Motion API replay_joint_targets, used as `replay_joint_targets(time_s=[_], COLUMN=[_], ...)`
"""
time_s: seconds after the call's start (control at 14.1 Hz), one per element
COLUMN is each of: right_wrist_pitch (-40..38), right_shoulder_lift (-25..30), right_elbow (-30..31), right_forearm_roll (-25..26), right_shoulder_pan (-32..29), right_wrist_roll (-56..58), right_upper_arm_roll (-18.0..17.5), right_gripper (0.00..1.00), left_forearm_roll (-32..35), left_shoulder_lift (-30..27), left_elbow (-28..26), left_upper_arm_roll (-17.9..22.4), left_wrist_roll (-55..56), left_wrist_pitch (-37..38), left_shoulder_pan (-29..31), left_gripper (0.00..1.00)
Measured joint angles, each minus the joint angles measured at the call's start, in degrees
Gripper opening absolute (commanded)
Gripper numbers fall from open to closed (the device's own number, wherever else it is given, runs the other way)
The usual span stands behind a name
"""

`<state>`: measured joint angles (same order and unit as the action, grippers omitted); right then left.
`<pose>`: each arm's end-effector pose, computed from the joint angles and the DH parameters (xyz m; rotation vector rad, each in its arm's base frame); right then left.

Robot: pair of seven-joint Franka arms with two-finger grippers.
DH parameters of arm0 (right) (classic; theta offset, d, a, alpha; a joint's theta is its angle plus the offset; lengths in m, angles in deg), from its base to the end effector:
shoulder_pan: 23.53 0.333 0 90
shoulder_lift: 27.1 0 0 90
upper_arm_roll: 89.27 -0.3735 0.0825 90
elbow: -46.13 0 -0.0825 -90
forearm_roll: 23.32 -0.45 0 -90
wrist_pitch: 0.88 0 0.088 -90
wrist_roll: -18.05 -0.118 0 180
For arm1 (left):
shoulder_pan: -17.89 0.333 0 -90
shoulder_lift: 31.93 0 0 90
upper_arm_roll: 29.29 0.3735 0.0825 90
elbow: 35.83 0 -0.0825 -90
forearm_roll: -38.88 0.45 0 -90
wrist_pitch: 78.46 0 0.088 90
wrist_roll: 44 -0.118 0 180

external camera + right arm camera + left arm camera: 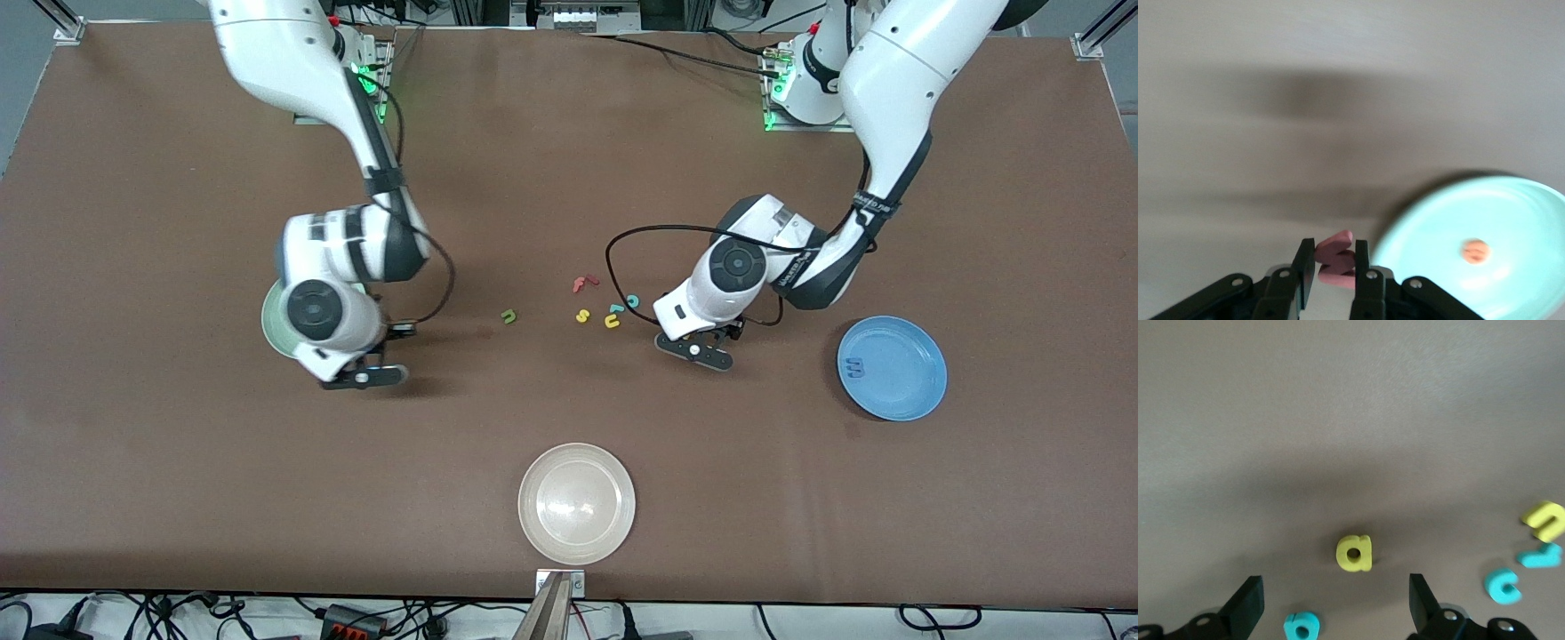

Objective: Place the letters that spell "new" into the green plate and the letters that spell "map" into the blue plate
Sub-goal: 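Release the pink w onto the green plate while the left gripper grasps yellow a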

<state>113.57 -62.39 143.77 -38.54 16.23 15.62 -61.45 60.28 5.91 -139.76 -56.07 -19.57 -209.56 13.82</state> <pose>0.6945 0.1997 0.2450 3.0354 0.1035 -0.3528 0.6286 -0.3380 0.1851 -3.0759 0.4691 0.1383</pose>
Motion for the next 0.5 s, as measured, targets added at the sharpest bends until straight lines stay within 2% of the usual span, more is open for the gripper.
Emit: replay_joint_targets(time_s=[0.07, 0.35, 0.43, 0.5], right_wrist_pitch=[-0.2, -0.1, 0.6, 2.1], right_shoulder_lift=[1.6, 5.1, 5.1, 5.1], right_elbow=[2.1, 10.4, 12.0, 13.4], right_forearm_roll=[0.0, 0.0, 0.0, 0.0], right_shoulder_pan=[-1.6, -3.7, -3.5, -3.4], right_wrist_roll=[1.3, 3.1, 3.1, 3.1], right_upper_arm_roll=[0.0, 0.0, -0.1, -0.2], right_gripper=[0.06, 0.07, 0.07, 0.07], left_forearm_roll=[0.7, 0.9, 0.9, 0.9], left_shoulder_lift=[0.5, 1.9, 2.2, 2.5], left_elbow=[0.0, 0.0, 0.0, 0.0], left_upper_arm_roll=[0.0, 0.1, 0.1, 0.3], left_wrist_roll=[1.0, 1.9, 1.9, 1.9], left_wrist_pitch=[-0.3, -2.7, -3.3, -3.7], left_shoulder_pan=[-0.3, -1.2, -1.2, -1.2], left_gripper=[0.80, 0.77, 0.68, 0.67])
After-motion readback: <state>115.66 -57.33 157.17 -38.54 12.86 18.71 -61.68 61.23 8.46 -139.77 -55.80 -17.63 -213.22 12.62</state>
